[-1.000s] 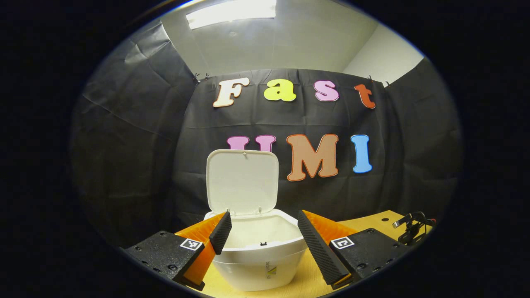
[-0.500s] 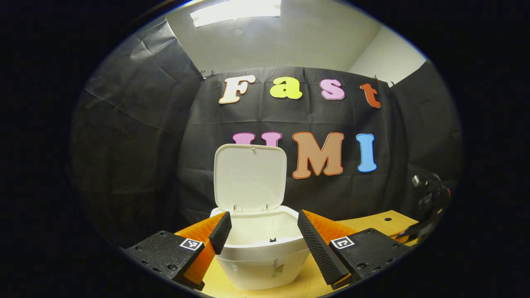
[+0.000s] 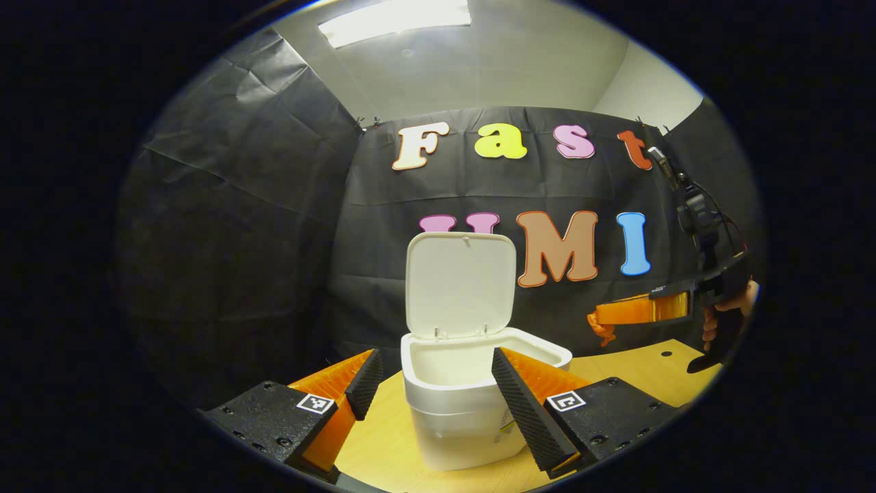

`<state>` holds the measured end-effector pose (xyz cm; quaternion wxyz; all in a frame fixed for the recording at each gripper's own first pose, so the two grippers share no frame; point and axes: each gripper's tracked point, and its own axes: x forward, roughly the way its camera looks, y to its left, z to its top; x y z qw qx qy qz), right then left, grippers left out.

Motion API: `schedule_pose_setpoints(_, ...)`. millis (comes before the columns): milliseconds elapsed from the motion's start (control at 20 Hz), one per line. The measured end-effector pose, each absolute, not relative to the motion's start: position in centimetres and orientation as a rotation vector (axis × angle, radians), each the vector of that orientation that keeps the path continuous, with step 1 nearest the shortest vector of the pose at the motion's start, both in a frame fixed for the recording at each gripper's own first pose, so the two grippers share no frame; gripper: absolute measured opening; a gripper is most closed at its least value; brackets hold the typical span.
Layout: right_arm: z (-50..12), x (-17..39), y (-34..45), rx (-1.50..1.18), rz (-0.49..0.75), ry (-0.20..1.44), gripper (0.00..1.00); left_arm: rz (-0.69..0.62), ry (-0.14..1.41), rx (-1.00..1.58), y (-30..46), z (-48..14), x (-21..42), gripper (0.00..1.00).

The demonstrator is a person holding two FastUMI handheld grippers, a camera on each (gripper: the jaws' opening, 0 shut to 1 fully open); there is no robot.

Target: Press the lid of the desktop garbage bin to open it, pick up the crumpled paper on the desktop and throw it into the bin, then pick up the pop can on the desktop and drop it into the bin, and finally close the garbage bin lid.

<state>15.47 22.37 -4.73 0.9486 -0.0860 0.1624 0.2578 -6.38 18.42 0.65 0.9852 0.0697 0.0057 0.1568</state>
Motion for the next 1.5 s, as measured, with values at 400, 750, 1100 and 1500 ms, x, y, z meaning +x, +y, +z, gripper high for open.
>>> schedule_pose_setpoints(400, -6.9, 18.5, 29.9, -0.233, 0.614, 0.338, 0.29, 0.499, 0.005, 0.220, 23.4, 2.7, -12.3, 0.96)
schedule_pose_setpoints(750, -9.2, 19.6, 29.5, -0.238, 0.587, 0.425, 0.53, 0.478, -0.002, 0.209, 22.7, 2.7, -12.1, 0.99)
schedule_pose_setpoints(1100, -6.5, 18.9, 26.4, -0.216, 0.553, 0.375, 0.98, 0.316, -0.040, 0.203, 18.4, 3.2, -8.5, 0.96)
schedule_pose_setpoints(1500, -0.5, 14.6, 11.6, -0.283, 0.262, 0.219, 0.98, -0.016, -0.111, 0.168, 7.8, 4.5, -1.7, 0.96)
